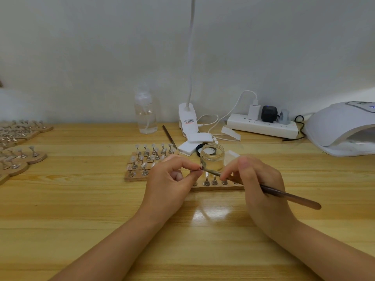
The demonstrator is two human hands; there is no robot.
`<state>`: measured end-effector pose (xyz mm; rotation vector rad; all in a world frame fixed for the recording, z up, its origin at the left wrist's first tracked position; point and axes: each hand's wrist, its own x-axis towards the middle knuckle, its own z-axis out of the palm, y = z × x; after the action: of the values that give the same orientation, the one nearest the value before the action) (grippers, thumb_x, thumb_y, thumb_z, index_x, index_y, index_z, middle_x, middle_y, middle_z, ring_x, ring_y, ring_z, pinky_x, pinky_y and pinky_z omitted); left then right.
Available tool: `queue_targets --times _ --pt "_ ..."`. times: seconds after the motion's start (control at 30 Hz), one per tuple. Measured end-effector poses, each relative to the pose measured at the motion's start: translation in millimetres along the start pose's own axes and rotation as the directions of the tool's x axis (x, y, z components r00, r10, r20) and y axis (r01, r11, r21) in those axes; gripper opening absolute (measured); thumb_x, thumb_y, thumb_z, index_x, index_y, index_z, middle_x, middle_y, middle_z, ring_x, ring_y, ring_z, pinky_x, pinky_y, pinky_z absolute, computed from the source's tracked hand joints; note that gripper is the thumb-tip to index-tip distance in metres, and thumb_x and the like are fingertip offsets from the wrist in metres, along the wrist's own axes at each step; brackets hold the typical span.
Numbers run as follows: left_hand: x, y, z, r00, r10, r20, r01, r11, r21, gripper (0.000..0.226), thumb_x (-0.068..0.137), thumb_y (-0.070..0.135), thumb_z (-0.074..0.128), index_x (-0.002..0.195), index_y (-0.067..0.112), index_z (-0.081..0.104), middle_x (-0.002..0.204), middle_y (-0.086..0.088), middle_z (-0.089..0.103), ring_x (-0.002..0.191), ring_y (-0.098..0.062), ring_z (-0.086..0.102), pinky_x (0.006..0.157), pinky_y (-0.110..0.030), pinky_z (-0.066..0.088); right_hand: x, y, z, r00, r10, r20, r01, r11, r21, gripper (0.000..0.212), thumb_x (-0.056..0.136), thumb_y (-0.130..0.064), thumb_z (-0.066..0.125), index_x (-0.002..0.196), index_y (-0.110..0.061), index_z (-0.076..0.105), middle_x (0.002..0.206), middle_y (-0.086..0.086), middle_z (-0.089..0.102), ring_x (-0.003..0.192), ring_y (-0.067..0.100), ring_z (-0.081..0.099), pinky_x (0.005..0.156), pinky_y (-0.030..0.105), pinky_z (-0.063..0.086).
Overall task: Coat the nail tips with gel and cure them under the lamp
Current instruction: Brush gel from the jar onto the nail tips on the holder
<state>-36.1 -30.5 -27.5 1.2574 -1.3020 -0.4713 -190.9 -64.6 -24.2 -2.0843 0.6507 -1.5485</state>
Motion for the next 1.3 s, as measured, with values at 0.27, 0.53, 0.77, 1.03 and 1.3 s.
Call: queue_targets --times 0.27,0.53,0.77,1.03,1.3 --pt "0.3 1.1 0.3 1.000 0.007 -0.001 -0.007 1.000 0.008 0.021 0.072 0.002 0.073 0.068 0.023 0.068 0.076 0.008 0.063 0.039 -0.003 0.037 0.045 -0.008 0.033 1.5 1.4 -0.4 0.998 -0.054 -0.011 0.053 0.996 -0.074 0.036 0.090 -0.025 0.032 0.068 -0.018 0.060 0.065 -0.005 0.060 0.067 0.011 0.057 0.065 0.038 0.048" --pt "0.1 -1.1 -0.6 1.000 -0.003 0.000 0.003 1.000 0.018 0.020 0.072 0.005 0.073 0.070 0.024 0.069 0.079 0.004 0.066 0.042 -0.007 0.039 0.049 -0.006 0.033 0.9 0.8 -1.3 1.000 -0.018 -0.023 0.017 0.999 -0.044 0.035 0.090 -0.028 0.030 0.068 -0.023 0.058 0.065 -0.004 0.059 0.068 0.012 0.057 0.064 0.036 0.047" --pt "0.1 -0.3 -1.9 1.000 0.022 0.021 -0.023 0.999 0.049 0.016 0.074 0.005 0.071 0.077 0.020 0.071 0.080 -0.009 0.066 0.040 -0.002 0.038 0.048 -0.004 0.032 0.0 0.6 -1.4 1.000 -0.011 -0.027 0.011 1.000 0.004 0.038 0.089 -0.029 0.029 0.065 -0.025 0.058 0.062 -0.005 0.060 0.065 0.010 0.057 0.067 0.036 0.045" --pt "0.2 0.5 -0.9 0.999 0.042 -0.001 -0.042 0.996 0.080 0.027 0.076 0.007 0.068 0.077 0.034 0.067 0.082 0.009 0.065 0.044 -0.006 0.038 0.051 -0.006 0.035 1.3 1.3 0.3 1.000 -0.014 0.014 0.015 0.999 -0.044 0.035 0.090 -0.029 0.031 0.070 -0.025 0.059 0.066 -0.005 0.061 0.068 0.010 0.058 0.066 0.031 0.047" --pt "-2.0 5.4 -1.4 0.999 -0.029 -0.038 0.031 0.998 0.056 0.030 0.075 0.011 0.072 0.076 0.040 0.065 0.073 0.016 0.069 0.053 -0.026 0.050 0.053 -0.021 0.047 1.8 2.2 -0.4 1.000 -0.011 -0.011 0.011 1.000 -0.029 0.034 0.090 -0.029 0.032 0.072 -0.024 0.060 0.069 -0.002 0.062 0.070 0.010 0.058 0.065 0.029 0.048"
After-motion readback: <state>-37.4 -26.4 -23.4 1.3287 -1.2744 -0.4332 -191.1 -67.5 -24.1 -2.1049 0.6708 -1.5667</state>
